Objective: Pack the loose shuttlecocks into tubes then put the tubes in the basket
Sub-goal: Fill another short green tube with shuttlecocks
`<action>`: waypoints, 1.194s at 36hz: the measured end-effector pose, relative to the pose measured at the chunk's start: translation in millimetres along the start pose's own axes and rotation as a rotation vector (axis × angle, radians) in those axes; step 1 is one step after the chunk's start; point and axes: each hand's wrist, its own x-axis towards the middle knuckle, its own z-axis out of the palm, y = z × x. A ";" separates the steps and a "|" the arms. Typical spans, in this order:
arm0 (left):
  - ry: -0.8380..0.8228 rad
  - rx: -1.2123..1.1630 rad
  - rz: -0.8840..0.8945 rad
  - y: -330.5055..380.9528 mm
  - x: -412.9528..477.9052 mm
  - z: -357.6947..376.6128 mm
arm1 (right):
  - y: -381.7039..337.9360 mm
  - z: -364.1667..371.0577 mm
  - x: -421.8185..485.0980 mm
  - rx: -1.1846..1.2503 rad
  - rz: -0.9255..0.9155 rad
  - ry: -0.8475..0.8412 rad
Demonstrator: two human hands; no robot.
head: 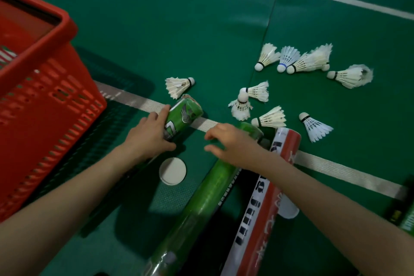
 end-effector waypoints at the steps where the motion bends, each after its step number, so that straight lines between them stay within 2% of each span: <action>1: 0.001 -0.004 -0.015 -4.3 -0.8 -0.2 | -7.7 8.1 3.1 -0.035 -0.036 -0.099; 4: 0.001 -0.012 -0.044 -15.1 -5.3 2.2 | -31.1 34.0 14.2 -0.124 -0.127 -0.286; 10: -0.019 -0.035 -0.100 -33.0 -16.1 7.8 | -60.8 65.3 36.3 -0.285 -0.212 -0.349; 15: -0.020 -0.066 -0.139 -45.4 -22.4 7.2 | -55.9 75.9 47.0 -0.369 -0.230 -0.383; 19: -0.026 -0.072 -0.147 -49.2 -24.8 5.9 | -41.4 67.6 51.0 -0.311 -0.154 -0.311; 24: -0.043 -0.080 -0.117 -42.8 -26.9 9.3 | -20.7 53.2 51.7 -0.292 0.093 -0.233; 30: -0.064 -0.115 -0.052 -28.3 -29.8 12.2 | 9.9 16.6 52.8 -0.040 0.286 0.216; 33: -0.059 -0.121 0.003 -21.3 -31.5 13.2 | 17.2 -8.4 57.7 0.226 0.465 0.345; 37: -0.039 -0.144 0.078 -9.8 -33.9 11.8 | 11.7 -23.8 55.7 0.787 0.563 0.352; 43: 0.007 -0.171 0.175 12.5 -38.7 5.3 | 0.6 -14.9 51.1 0.805 0.534 0.195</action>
